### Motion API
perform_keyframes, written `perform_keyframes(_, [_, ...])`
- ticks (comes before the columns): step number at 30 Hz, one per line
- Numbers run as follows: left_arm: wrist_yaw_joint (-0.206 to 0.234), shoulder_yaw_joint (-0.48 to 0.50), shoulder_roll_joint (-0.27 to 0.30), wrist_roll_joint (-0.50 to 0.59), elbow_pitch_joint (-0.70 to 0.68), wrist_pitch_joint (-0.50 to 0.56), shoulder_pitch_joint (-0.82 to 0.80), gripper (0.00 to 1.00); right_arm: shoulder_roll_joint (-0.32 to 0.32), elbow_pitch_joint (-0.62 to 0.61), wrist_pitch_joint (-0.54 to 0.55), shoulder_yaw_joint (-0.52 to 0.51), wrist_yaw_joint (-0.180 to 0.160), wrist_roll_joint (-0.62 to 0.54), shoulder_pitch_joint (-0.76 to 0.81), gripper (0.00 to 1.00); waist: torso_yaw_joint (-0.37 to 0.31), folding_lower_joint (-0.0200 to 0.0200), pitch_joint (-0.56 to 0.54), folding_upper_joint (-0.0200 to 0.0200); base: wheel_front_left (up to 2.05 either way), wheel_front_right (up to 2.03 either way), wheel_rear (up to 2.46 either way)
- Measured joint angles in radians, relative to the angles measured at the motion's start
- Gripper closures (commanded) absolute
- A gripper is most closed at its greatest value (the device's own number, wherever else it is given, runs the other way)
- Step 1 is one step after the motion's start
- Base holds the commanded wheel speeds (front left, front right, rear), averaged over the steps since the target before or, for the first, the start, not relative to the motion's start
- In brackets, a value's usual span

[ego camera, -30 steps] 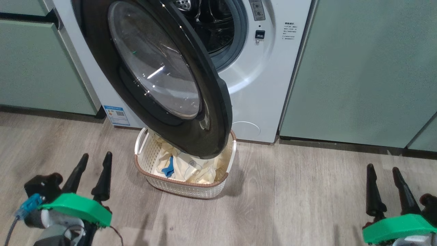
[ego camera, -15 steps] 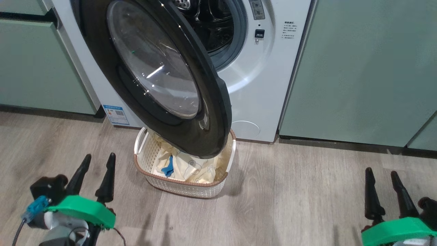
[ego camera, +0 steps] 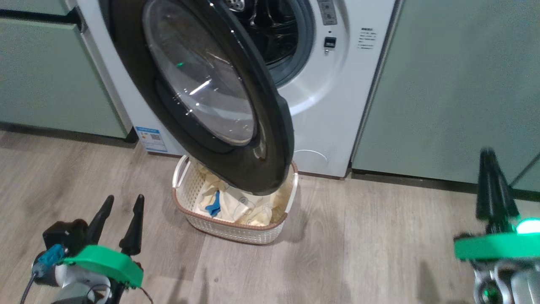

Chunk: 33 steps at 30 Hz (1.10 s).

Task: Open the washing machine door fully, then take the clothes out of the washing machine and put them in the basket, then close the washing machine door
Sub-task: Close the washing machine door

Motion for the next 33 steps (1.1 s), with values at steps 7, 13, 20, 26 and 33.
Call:
perform_keyframes(7, [0.0, 0.001, -0.004, 0.038, 0.014, 0.0, 0.0, 0.0, -0.026, -0.141, -0.003, 0.143, 0.0, 0.02, -0.103, 1.0, 0.045, 0.0, -0.003, 0.0, 0.0, 0.0, 0.0])
perform_keyframes(13, [0.0, -0.01, -0.018, 0.046, 0.033, 0.0, 0.0, 0.0, -0.079, -0.193, -0.003, 0.349, 0.0, 0.023, -0.2, 1.0, 0.099, 0.0, -0.008, 0.0, 0.0, 0.0, 0.0])
perform_keyframes(20, [0.0, -0.03, -0.023, 0.056, 0.042, 0.0, 0.0, 0.0, -0.099, -0.114, -0.003, 0.61, 0.0, 0.019, -0.282, 1.0, 0.173, 0.0, -0.007, 0.0, 0.0, 0.0, 0.0])
perform_keyframes(26, [0.0, -0.041, -0.026, 0.057, 0.044, 0.0, -0.002, 0.0, -0.094, 0.015, -0.003, 0.763, 0.0, 0.012, -0.307, 1.0, 0.22, 0.0, 0.003, 0.0, 0.0, 0.0, 0.0])
perform_keyframes(33, [0.0, -0.051, -0.033, 0.064, 0.046, 0.0, -0.008, 0.0, -0.063, 0.165, -0.003, 0.816, 0.0, 0.015, -0.314, 1.0, 0.255, 0.0, 0.017, 0.0, 0.0, 0.0, 0.0])
